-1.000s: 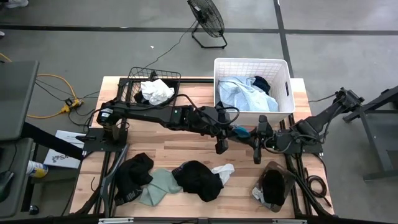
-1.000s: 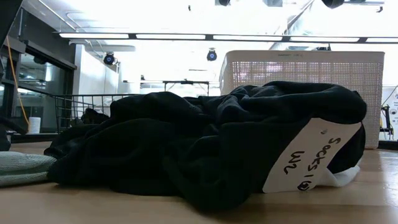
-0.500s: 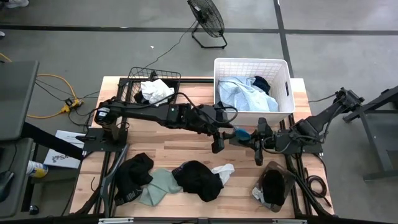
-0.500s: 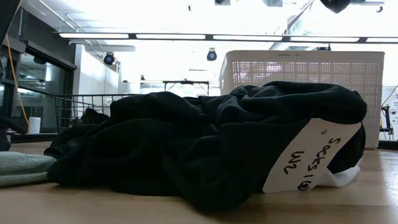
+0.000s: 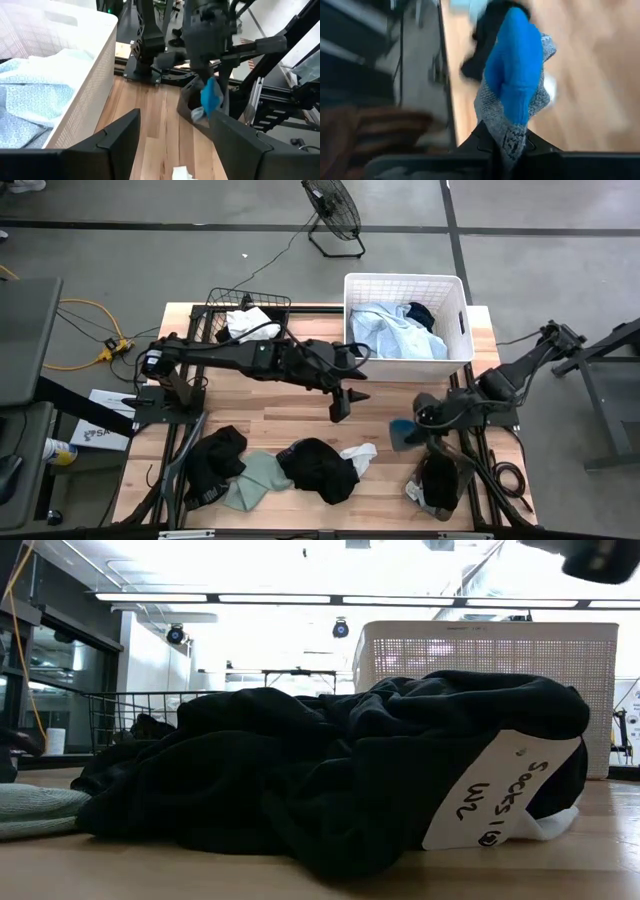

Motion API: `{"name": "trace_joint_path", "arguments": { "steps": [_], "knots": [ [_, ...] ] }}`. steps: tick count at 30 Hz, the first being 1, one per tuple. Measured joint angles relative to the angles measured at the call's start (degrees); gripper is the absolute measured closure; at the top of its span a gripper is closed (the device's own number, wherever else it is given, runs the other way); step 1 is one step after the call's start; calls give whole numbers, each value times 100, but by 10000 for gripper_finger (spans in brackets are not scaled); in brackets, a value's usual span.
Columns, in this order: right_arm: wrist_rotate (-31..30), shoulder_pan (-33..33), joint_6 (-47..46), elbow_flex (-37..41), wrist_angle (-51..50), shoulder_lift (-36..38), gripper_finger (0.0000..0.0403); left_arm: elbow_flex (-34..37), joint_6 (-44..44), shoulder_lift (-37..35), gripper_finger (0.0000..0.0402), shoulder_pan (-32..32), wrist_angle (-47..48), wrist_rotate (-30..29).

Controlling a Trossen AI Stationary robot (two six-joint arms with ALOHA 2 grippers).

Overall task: Pick & Place Cloths
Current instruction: Put the blue gray sock into the black bin

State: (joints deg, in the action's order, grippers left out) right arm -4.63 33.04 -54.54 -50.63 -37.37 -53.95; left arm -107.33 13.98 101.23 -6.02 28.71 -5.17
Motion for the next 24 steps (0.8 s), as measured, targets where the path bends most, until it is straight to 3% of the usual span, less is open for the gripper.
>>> {"name": "trace_joint_path", "arguments": {
  "steps": [8, 18, 24],
  "knots": [
    [1288, 540, -1306, 1, -933, -2, 398, 0, 0, -4, 170, 0, 93, 2],
    [1570, 1555, -3695, 2, -1167, -323, 398, 0, -68, -2, 170, 0, 831, 3],
    [1915, 1961, -4767, 1, -572, -839, 398, 0, -235, -2, 170, 0, 1644, -46]
  ]
}}
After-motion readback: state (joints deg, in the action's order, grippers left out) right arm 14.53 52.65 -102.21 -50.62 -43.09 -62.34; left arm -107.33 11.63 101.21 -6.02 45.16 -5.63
